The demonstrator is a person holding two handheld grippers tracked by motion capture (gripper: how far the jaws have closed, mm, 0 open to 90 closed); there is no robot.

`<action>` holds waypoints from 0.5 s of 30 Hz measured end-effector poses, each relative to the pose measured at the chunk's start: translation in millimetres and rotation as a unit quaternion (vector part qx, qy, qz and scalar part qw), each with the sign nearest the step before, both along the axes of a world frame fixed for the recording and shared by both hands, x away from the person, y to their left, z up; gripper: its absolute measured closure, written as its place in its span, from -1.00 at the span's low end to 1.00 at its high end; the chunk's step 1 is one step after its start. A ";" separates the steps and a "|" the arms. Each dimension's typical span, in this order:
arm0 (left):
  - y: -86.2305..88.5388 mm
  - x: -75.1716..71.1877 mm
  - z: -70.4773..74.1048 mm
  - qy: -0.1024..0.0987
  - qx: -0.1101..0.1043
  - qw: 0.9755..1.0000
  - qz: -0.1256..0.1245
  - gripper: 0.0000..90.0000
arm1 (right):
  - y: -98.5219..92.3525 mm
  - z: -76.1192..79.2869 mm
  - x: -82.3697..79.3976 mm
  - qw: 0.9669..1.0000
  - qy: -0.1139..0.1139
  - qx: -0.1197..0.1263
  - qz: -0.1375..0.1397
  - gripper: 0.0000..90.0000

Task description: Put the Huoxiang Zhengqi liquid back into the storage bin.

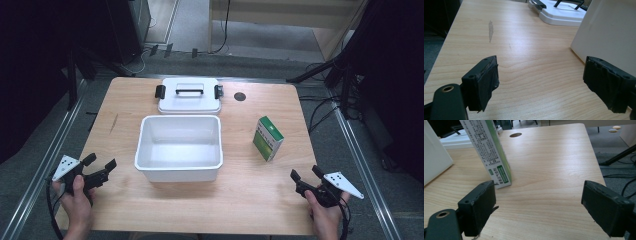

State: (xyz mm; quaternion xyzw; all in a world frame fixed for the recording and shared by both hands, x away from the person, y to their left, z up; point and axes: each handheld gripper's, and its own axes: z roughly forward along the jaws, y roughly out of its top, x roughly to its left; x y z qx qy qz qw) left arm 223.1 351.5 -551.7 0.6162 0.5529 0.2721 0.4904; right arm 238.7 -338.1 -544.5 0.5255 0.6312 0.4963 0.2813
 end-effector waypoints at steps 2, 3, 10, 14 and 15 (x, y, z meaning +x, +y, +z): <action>-0.3 0.2 0.0 -0.001 0.002 1.000 0.002 -0.69 | 0.3 -0.1 -0.2 1.000 0.000 0.000 0.000 -0.72; -0.5 0.1 0.1 -0.002 0.003 1.000 0.005 -0.69 | 0.6 -0.2 -0.2 1.000 0.000 0.000 0.002 -0.71; -0.4 -0.7 -0.1 -0.007 0.000 1.000 0.012 -0.69 | 7.8 10.7 -2.1 1.000 0.008 -0.024 -0.003 -0.69; -0.5 -0.7 0.0 -0.005 0.003 1.000 0.012 -0.69 | 15.4 13.3 -0.9 0.999 0.013 -0.050 0.010 -0.69; 0.1 -0.3 0.0 -0.004 0.001 1.000 0.009 -0.70 | 17.2 13.9 0.4 0.998 0.018 -0.053 0.012 -0.68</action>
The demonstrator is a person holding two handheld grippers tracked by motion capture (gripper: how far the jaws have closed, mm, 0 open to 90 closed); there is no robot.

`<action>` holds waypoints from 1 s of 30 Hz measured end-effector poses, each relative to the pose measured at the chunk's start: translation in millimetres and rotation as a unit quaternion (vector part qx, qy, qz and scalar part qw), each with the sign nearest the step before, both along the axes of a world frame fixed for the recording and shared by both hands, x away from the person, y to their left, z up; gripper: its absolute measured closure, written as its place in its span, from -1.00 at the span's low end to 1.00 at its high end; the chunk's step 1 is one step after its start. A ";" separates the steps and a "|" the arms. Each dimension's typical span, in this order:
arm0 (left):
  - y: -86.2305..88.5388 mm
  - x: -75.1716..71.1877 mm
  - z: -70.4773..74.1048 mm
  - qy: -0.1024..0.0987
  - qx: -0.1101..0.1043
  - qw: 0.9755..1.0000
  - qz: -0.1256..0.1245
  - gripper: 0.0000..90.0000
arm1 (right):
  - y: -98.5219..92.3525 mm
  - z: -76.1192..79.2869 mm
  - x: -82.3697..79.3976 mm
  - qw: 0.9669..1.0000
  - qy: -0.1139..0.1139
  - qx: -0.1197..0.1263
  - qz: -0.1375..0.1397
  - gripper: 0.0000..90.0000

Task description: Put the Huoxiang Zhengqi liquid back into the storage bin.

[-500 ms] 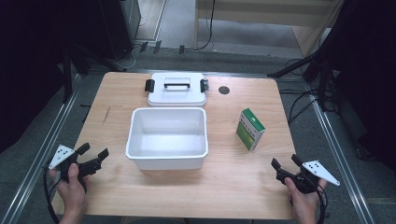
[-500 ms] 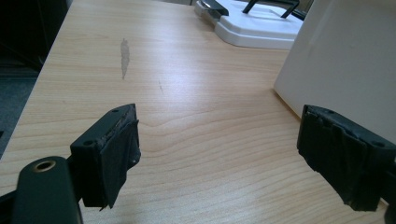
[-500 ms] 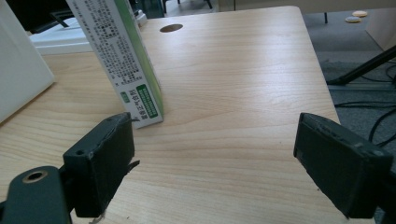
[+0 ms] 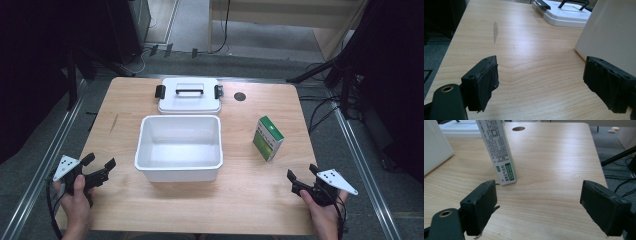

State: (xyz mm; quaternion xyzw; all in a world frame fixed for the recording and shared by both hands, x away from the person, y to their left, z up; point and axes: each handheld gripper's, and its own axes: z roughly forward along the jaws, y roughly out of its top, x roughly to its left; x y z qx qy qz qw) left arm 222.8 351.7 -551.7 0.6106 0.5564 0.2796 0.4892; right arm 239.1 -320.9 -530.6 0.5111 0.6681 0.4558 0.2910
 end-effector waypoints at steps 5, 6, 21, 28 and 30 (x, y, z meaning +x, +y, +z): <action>-2.1 -1.6 0.2 -0.006 0.010 1.000 0.006 -0.78 | 9.1 6.3 6.6 0.999 0.019 -0.028 -0.020 -0.64; -2.1 -1.6 0.2 -0.006 0.010 1.000 0.006 -0.78 | 9.1 6.3 6.6 0.999 0.019 -0.028 -0.020 -0.64; -0.6 -4.0 -0.1 -0.003 0.001 1.000 0.010 -0.71 | 24.4 42.7 29.7 0.974 0.151 -0.161 0.047 -0.52; -3.7 -4.0 0.1 -0.004 0.017 1.000 0.012 -0.69 | 30.6 50.2 45.1 0.946 0.248 -0.191 0.088 -0.54; -4.3 -4.0 0.3 -0.004 0.019 1.000 0.011 -0.69 | 32.1 52.9 47.3 0.942 0.257 -0.196 0.090 -0.54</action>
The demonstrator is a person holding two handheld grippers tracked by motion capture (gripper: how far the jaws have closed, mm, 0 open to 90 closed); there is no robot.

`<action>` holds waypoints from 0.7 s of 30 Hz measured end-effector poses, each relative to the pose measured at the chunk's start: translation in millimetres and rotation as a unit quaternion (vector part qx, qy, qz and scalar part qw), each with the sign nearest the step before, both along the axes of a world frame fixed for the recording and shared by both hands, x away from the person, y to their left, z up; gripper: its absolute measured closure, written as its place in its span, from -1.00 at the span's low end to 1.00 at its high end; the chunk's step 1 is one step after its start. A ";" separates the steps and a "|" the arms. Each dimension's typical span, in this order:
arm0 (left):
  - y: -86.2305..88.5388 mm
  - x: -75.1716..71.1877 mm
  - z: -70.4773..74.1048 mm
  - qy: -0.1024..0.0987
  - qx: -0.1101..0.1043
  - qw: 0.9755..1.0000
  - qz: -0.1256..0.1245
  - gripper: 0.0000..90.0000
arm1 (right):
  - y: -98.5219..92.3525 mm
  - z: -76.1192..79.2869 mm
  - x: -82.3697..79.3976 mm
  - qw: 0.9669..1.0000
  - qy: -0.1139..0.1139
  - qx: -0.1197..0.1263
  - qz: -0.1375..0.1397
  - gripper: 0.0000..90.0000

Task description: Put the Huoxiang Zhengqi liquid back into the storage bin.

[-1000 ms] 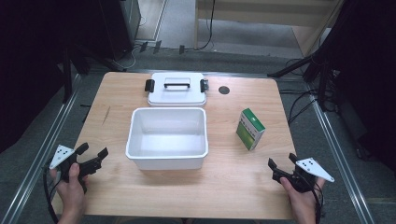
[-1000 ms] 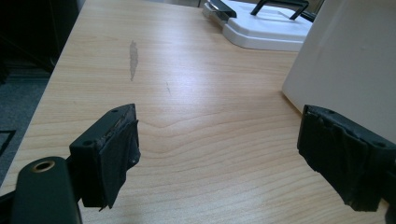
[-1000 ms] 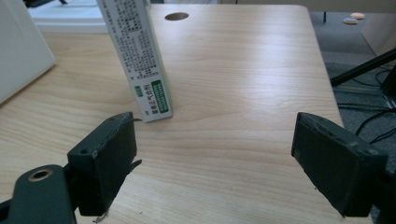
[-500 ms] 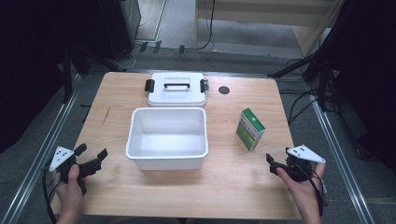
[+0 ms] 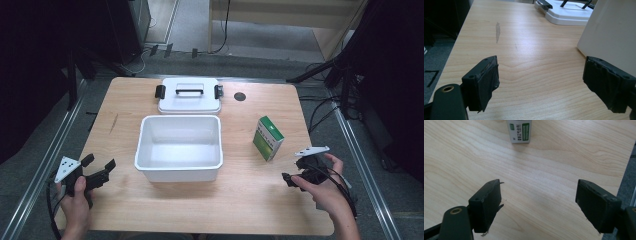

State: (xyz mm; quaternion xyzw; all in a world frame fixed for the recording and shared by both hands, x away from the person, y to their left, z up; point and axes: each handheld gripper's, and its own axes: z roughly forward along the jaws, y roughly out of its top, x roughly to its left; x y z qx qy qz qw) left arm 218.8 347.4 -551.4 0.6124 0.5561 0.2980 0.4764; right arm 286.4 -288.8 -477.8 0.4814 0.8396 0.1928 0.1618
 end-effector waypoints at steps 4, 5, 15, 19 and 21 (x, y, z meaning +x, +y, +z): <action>1.4 -1.0 -0.2 0.001 -0.007 1.000 -0.006 -0.69 | 5.0 13.8 11.9 0.998 0.062 -0.031 0.008 -0.57; 1.4 -1.0 -0.2 0.001 -0.007 1.000 -0.006 -0.69 | 5.0 13.8 11.9 0.998 0.062 -0.031 0.008 -0.57; 1.4 -3.1 -0.2 0.000 -0.007 1.000 -0.012 -0.69 | 21.9 46.1 35.9 0.988 0.142 -0.055 0.019 -0.53; 2.4 -2.8 -0.6 0.002 -0.016 1.000 -0.011 -0.69 | 29.8 54.4 44.5 0.987 0.146 -0.062 0.014 -0.54; 2.9 -2.7 -0.6 0.002 -0.017 1.000 -0.012 -0.69 | 33.9 57.2 47.5 0.987 0.144 -0.065 0.016 -0.53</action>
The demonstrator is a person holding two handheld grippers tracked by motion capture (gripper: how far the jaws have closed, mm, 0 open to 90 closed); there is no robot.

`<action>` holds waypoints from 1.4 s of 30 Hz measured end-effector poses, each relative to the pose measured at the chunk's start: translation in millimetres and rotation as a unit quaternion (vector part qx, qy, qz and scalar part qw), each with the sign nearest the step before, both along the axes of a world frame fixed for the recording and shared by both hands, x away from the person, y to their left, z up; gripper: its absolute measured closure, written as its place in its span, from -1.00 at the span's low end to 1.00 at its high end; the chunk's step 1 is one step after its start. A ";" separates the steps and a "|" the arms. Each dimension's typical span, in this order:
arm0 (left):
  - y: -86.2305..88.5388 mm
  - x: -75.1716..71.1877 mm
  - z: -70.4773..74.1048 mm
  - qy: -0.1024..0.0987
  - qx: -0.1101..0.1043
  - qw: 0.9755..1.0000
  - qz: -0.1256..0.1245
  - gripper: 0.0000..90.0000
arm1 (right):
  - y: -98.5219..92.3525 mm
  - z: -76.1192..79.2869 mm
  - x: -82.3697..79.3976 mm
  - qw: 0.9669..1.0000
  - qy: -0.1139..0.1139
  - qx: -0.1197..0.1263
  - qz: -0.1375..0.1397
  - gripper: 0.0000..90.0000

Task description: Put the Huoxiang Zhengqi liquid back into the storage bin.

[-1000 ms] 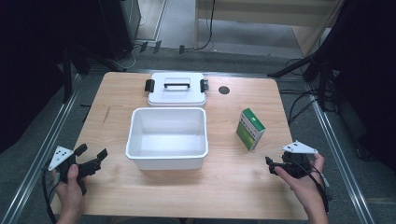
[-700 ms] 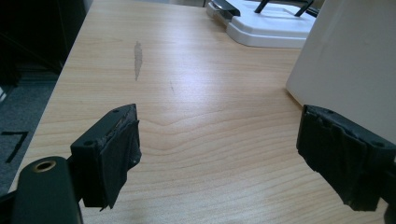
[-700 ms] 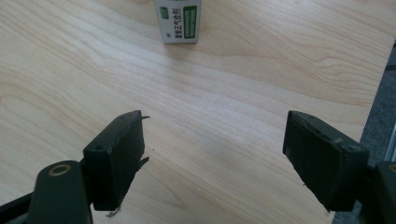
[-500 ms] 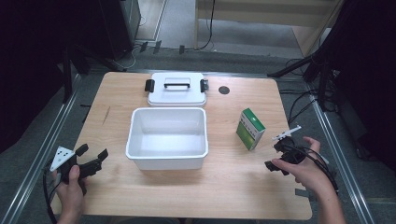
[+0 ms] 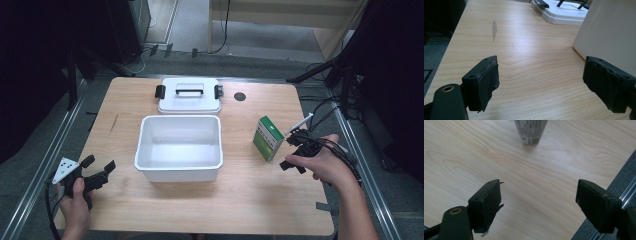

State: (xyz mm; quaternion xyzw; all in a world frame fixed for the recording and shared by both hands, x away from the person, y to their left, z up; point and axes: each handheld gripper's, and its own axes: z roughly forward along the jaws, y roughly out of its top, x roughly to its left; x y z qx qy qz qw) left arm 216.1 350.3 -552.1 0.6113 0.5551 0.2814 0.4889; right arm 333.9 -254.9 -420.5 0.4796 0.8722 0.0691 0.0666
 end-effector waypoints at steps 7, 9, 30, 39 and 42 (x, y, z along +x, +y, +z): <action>-0.4 0.0 0.1 0.000 0.001 1.000 -0.001 -0.68 | 16.5 9.3 12.1 1.000 -0.002 -0.018 -0.004 -0.40; -0.1 -0.1 0.0 0.000 0.001 1.000 -0.001 -0.68 | 20.6 12.6 14.8 1.000 -0.003 -0.020 -0.005 -0.39; -0.2 -0.2 0.0 0.002 -0.001 1.000 0.003 -0.68 | 42.0 21.3 44.0 1.000 0.010 -0.008 -0.006 -0.08; -0.3 -0.1 0.0 0.002 0.000 1.000 0.002 -0.68 | 46.0 22.0 55.3 1.000 0.008 -0.019 0.016 -0.01; -0.3 0.0 0.0 0.002 0.000 1.000 0.002 -0.68 | 47.7 22.2 59.1 1.000 0.012 -0.019 0.021 0.01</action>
